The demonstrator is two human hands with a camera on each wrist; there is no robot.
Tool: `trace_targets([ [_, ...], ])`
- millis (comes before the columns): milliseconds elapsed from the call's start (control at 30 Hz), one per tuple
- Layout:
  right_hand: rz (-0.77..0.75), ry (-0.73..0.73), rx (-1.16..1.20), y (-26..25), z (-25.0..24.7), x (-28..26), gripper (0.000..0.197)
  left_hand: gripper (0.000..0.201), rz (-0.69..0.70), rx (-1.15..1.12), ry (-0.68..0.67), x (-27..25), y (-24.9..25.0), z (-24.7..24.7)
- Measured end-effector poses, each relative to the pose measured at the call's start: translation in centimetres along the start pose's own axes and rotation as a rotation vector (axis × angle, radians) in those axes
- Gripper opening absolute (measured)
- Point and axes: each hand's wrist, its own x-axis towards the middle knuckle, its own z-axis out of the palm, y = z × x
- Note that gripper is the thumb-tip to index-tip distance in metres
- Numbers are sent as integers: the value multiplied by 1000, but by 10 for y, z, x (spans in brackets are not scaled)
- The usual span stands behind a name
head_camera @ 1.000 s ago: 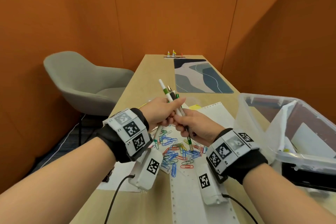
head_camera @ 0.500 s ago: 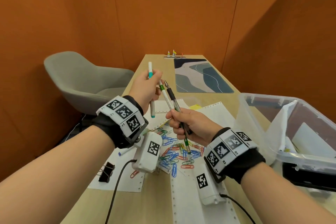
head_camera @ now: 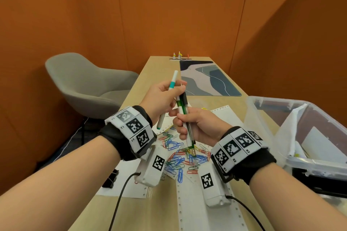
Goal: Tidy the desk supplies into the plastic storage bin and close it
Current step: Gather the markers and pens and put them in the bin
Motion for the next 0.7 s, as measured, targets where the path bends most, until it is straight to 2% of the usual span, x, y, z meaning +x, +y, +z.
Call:
trace_targets([
  [133,25,12,37,2,0,1,21,16,-49,37,-58,-2,-3,-3],
  [233,-5,71,29,5,1,4,21,14,-65,80,12,3,-3,-5],
  [333,-73,134,17,2,5,7,18,28,-135,-16,82,6,1,-6],
  [467,-110,129,-85,0,12,13,19,36,-280,-32,-2,-2,-1,1],
  [533,-101,107,-179,2,15,16,22,37,-350,-69,-60,-8,-3,4],
  [600,-65,94,-218,4,14,15,20,46,-395,-65,-144,-11,-5,-1],
  [667,-19,120,-217,6,10,13,20,57,-452,71,-175,-10,-11,-14],
  [700,2,153,-212,8,7,12,23,56,-480,213,-172,-11,-14,-20],
])
